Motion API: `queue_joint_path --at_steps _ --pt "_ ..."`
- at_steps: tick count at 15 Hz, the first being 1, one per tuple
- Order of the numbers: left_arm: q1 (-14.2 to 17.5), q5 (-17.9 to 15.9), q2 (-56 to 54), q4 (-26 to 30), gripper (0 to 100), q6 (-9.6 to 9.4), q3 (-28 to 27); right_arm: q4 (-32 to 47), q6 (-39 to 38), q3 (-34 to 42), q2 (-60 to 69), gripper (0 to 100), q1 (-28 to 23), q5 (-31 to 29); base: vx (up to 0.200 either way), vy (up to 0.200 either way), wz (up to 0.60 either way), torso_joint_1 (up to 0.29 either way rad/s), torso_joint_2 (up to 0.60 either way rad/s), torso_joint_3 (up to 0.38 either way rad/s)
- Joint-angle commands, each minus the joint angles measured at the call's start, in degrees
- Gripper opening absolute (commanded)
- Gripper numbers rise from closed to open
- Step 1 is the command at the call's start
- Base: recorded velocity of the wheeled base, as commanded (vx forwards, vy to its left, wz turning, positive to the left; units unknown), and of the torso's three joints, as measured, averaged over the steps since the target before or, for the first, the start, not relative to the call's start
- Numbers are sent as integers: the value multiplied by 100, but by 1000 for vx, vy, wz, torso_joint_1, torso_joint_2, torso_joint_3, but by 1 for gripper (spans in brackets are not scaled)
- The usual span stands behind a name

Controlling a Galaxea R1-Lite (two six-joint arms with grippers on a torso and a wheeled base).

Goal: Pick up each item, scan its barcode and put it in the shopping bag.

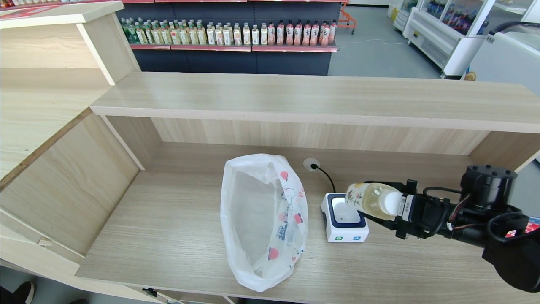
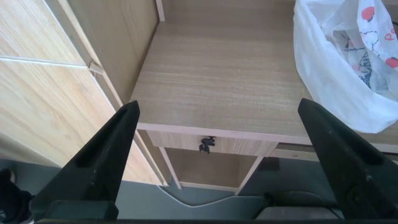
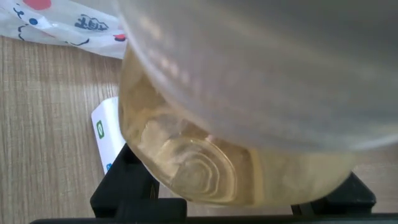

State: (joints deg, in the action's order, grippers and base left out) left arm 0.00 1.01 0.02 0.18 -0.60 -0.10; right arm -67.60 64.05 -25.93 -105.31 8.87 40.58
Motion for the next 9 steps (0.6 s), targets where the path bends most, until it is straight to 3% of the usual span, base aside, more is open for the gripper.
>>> queue_joint_path --at_steps 1,4,9 --pt "0 4 -2 -1 100 -2 1 -17 108 -61 -200 0 -9 134 0 0 0 0 0 0" --pt "0 4 -2 -1 100 7 1 -17 635 -176 -437 0 -96 574 0 0 0 0 0 0" --pt "9 -5 -2 -1 100 -2 1 -25 802 -343 -604 0 -167 600 0 0 0 0 0 0"
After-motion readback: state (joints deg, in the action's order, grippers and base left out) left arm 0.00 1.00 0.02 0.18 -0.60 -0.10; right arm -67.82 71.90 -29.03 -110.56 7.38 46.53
